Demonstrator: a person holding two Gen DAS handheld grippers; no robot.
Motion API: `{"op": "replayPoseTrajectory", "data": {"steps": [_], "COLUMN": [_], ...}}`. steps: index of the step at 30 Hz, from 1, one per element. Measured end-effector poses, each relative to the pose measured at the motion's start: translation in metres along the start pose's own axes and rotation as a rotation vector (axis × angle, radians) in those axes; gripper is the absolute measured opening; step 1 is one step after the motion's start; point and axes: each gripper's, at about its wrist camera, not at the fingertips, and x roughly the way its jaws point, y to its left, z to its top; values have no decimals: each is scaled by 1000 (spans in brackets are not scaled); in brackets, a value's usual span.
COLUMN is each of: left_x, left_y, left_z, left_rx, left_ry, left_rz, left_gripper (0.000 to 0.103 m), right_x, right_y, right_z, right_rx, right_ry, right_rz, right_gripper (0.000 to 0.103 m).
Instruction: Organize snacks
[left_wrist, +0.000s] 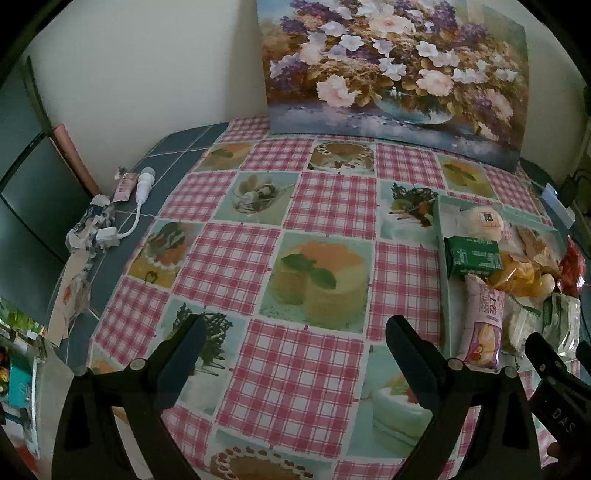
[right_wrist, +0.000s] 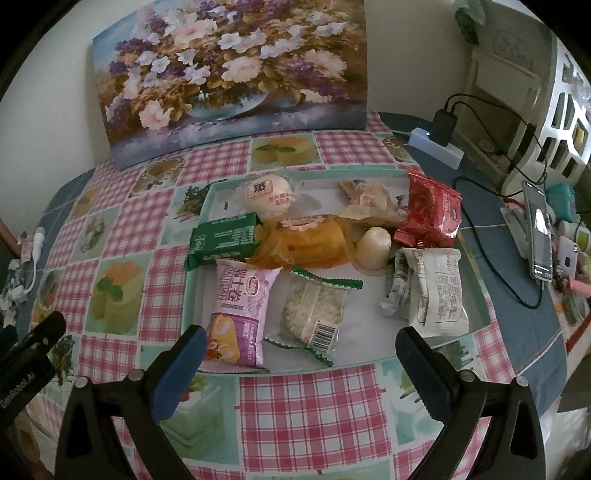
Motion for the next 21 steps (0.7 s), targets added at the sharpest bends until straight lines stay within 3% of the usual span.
{"op": "replayPoseTrajectory", "data": {"steps": [21], "left_x": [8], "left_y": [-5], "left_z": [0], "left_rx": [26], "left_ry": [28], "left_rz": [-15], "left_gripper": [98], "right_x": [5], "right_y": [4], "right_z": [1], "right_rx": [-33], "right_ry": [21], "right_rz": [0], "right_gripper": [103]}}
